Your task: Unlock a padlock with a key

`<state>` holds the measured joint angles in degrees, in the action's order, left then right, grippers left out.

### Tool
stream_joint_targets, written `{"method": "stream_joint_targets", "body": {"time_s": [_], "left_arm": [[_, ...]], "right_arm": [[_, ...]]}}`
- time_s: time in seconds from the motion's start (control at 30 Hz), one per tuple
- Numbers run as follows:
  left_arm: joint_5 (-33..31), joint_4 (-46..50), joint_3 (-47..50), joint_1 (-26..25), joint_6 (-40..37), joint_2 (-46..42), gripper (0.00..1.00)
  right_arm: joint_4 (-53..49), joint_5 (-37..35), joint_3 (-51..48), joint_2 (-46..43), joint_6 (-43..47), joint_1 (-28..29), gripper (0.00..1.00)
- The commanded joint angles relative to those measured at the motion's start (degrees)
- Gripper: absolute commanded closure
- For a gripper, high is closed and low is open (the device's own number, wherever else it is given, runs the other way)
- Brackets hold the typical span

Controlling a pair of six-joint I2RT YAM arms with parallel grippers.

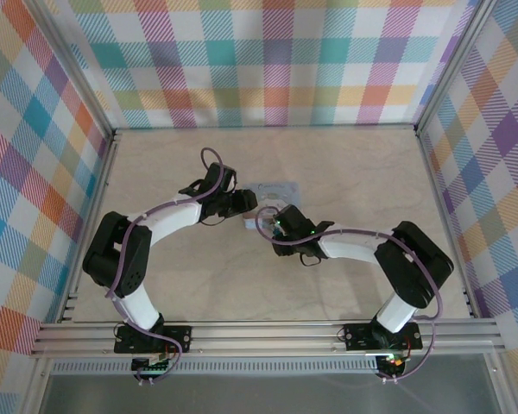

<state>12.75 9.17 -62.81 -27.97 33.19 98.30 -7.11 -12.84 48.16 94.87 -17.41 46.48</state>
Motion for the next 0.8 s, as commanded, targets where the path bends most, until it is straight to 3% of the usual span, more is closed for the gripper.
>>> {"method": "stream_joint_targets", "body": {"time_s": [0.0,0.27,0.4,0.53,0.77], "left_arm": [[0.34,0.76,-1.62,0.39,-0.32,0.86,0.48],[0.61,0.46,-1.53,0.76,-0.32,0.78,0.48],[0.78,0.28,-1.29,1.03,-0.36,0.83,0.49],[0.84,0.08,-0.85,1.33,-0.41,0.62,0.49],[0.28,-0.29,0.01,1.91,-0.52,0.13,0.49]], "right_arm": [[1.30,-2.27,2.61,2.06,1.78,0.45,0.54],[0.88,-2.28,4.68,6.04,2.99,0.70,0.59],[0.53,-1.79,4.60,6.86,3.48,0.72,0.69],[0.01,-1.17,4.40,6.87,4.80,0.81,0.86],[-1.81,-0.78,3.91,3.48,9.44,0.89,1.00]]}}
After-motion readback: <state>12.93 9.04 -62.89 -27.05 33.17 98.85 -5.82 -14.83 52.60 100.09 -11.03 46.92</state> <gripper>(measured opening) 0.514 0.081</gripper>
